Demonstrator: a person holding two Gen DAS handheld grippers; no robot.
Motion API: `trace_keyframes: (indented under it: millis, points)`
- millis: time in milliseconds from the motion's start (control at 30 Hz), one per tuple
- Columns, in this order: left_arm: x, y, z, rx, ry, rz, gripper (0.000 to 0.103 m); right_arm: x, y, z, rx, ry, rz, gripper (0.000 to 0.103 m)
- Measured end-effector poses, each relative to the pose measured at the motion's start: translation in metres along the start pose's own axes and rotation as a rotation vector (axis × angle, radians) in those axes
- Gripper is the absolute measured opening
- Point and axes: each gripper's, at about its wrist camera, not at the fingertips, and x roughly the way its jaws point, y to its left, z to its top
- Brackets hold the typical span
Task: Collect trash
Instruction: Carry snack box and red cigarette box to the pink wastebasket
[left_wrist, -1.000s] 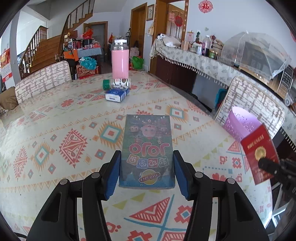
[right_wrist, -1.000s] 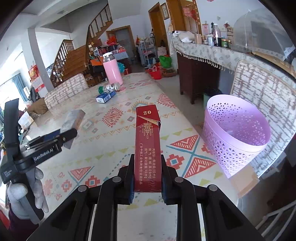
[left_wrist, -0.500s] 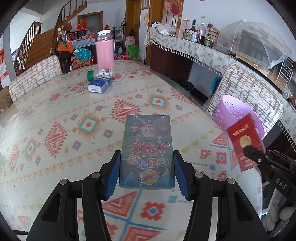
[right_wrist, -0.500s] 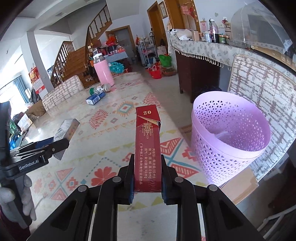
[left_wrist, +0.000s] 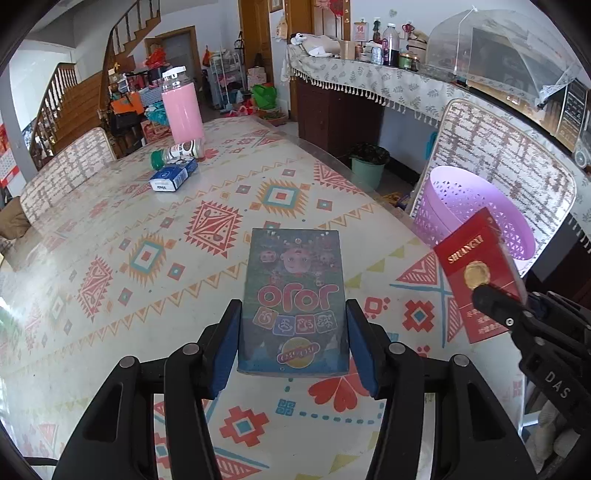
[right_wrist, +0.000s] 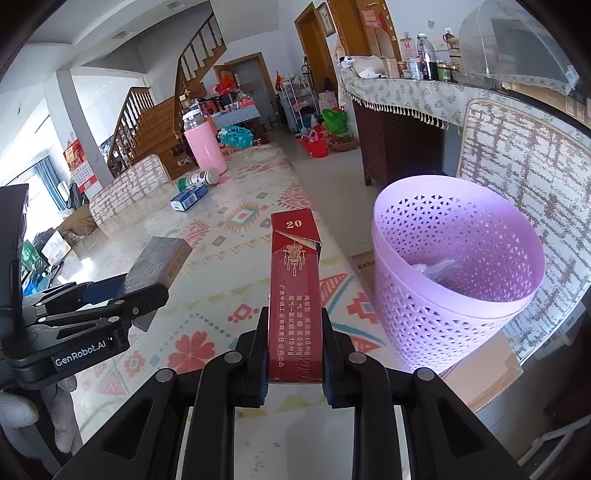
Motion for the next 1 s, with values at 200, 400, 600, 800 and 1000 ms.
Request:
trace_keyframes:
  millis: [200, 400, 600, 800, 1000]
  points:
    - [-0.004, -0.005, -0.001, -0.005, -0.007, 0.043, 0.054, -0.005, -0.01, -0.001, 0.006, -0.011, 0.0, 0.024]
    - [-0.007, -0.012, -0.002, 0.01, -0.013, 0.054, 0.054, -0.01, -0.017, -0.003, 0.02, -0.018, 0.003, 0.024]
    - [-0.01, -0.014, -0.002, 0.014, -0.02, 0.052, 0.054, -0.013, -0.017, -0.004, 0.022, -0.024, 0.008, 0.024]
    - [-0.014, -0.014, -0.001, 0.009, -0.033, 0.047, 0.054, -0.014, -0.015, -0.003, 0.017, -0.028, 0.011, 0.024]
    - [-0.017, -0.011, 0.001, -0.002, -0.043, 0.029, 0.054, -0.013, -0.015, -0.002, 0.017, -0.028, 0.013, 0.024]
